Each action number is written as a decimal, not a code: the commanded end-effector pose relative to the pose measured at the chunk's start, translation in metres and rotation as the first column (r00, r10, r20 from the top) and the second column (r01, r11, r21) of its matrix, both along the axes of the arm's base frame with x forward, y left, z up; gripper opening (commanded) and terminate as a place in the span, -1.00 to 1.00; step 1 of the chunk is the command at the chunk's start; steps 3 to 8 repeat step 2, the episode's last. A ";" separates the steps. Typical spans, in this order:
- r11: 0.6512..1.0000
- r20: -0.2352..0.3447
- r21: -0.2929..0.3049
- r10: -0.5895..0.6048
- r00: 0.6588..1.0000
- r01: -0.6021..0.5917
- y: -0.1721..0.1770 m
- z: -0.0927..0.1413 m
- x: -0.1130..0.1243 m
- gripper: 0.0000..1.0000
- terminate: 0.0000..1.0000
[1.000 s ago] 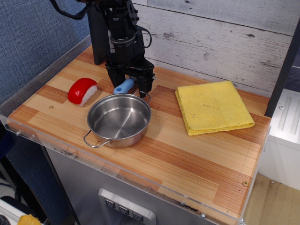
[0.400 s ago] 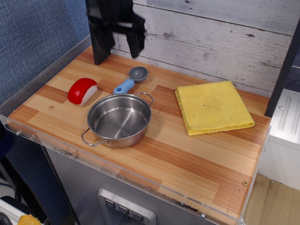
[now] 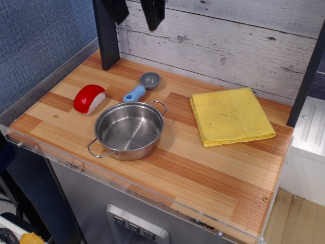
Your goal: Put the spoon right above the pot.
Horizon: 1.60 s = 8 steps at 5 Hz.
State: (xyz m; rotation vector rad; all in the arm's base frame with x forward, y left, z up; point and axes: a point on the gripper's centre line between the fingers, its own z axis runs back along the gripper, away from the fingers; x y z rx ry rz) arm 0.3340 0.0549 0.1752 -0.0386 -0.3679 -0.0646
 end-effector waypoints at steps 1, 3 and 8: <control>1.000 0.058 0.014 -0.018 0.998 0.017 -0.008 0.030 -0.019 1.00 -1.00; 1.000 0.058 0.014 -0.018 0.998 0.017 -0.008 0.030 -0.019 1.00 1.00; 1.000 0.058 0.014 -0.018 0.998 0.017 -0.008 0.030 -0.019 1.00 1.00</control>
